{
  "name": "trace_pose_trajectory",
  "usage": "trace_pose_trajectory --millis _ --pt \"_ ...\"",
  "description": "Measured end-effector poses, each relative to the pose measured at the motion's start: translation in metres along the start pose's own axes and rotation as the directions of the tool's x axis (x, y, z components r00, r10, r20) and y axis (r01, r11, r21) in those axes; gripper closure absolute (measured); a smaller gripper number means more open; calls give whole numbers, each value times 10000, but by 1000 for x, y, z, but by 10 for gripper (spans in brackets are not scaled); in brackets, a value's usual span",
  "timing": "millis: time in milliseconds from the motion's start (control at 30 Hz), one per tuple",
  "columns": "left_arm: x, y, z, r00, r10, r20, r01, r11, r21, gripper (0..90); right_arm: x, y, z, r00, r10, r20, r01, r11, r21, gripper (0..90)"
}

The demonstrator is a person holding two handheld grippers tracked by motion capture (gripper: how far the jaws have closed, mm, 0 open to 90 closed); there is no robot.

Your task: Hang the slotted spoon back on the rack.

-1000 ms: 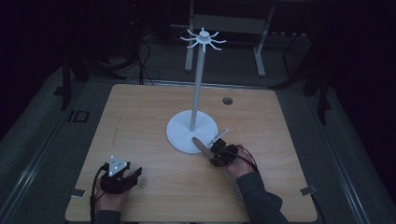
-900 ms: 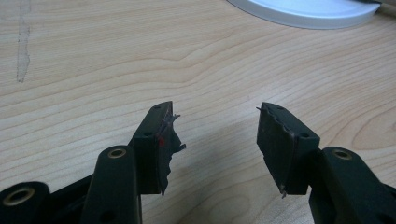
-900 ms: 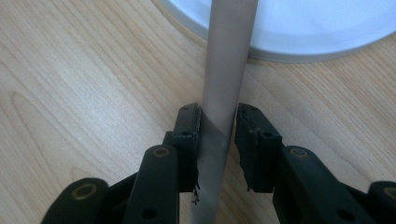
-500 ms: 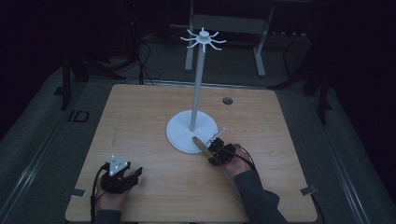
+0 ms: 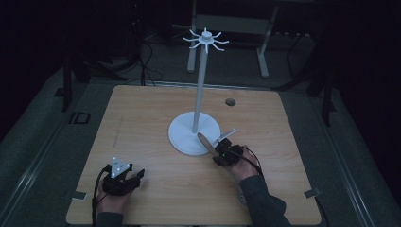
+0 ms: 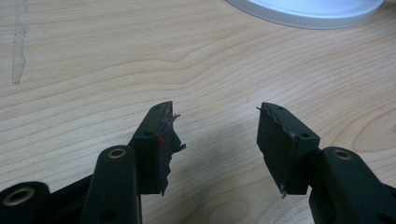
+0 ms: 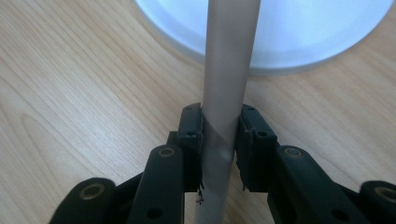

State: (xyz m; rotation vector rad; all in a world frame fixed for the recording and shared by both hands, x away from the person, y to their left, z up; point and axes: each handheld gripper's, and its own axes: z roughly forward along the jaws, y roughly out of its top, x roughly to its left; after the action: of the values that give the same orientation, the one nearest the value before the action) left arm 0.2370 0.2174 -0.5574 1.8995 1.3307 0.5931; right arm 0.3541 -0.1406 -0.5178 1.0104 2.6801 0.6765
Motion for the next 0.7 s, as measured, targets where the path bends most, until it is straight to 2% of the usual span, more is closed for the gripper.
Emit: trace_pose_trajectory --millis 233,300,400,467,500,533,567,633,700 --pt "-1 0 0 10000 54 -1 -54 10000 21 466 0 2 -15 9997 161 188 -147 9973 -725 739" --pt "0 0 0 10000 30 -5 -30 10000 29 466 -2 3 -24 9989 286 361 -241 9925 -1197 740" --pt "0 0 0 10000 15 -2 -15 10000 25 466 -4 4 -31 9977 442 504 -355 9861 -1623 740" --pt "0 0 1 10000 51 -2 -51 10000 35 466 -6 5 -38 9958 568 715 -406 9769 -2099 740" --pt "-1 0 0 10000 67 -8 -67 10000 46 466 -6 5 -38 9958 568 715 -406 9769 -2099 740" --pt "-1 0 0 10000 65 -4 -65 10000 38 466 -8 5 -43 9950 655 751 -452 9681 -2463 741" --pt "-1 -1 0 10000 58 -7 -58 10000 34 466 -8 5 -43 9950 655 751 -452 9681 -2463 741" --pt "0 -1 -1 10000 13 -13 -13 10000 5 466 -8 5 -47 9945 737 747 -506 9605 -2737 741" --pt "0 -1 -1 10000 -10 -31 10 10000 -4 466 -9 6 -54 9938 793 778 -501 9448 -3237 742"
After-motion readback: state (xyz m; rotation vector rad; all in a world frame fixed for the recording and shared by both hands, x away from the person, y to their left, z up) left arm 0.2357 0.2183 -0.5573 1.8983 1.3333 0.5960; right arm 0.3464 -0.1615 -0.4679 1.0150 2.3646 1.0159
